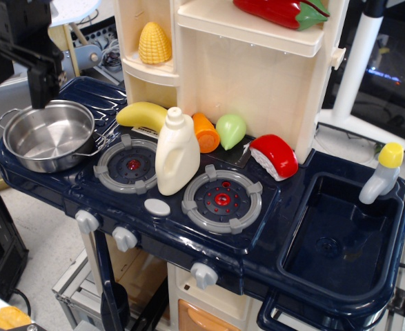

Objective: Put detergent in sink

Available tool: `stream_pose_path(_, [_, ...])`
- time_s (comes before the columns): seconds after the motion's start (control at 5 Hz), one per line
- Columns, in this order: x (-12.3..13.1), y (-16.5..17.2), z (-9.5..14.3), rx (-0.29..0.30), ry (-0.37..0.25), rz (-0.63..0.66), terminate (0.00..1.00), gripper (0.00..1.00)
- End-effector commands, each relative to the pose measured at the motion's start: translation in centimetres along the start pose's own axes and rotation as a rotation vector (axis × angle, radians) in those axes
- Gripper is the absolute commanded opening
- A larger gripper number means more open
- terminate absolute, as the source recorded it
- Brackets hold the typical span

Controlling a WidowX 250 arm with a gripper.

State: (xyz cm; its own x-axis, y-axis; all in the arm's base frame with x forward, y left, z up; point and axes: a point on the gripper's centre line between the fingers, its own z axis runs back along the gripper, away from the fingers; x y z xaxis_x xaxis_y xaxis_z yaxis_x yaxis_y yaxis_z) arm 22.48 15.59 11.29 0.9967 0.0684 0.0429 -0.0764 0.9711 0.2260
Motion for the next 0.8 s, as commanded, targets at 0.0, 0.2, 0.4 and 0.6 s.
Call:
stream_pose_path(0.0, [-0.1, -6.6, 7.0, 0.053, -0.022, -0.014, 0.00, 1.00])
stream_pose_path(0.2, [0.6, -9.7, 8.1, -0.002, -0.052, -0.005, 0.00, 1.00])
stream_pose_path(0.4, [1.3, -11.9, 8.0, 0.000, -0.092, -0.017, 0.00, 1.00])
stream_pose_path(0.6, [2.4, -12.8, 7.0, -0.029, -0.111, -0.038, 0.00, 1.00])
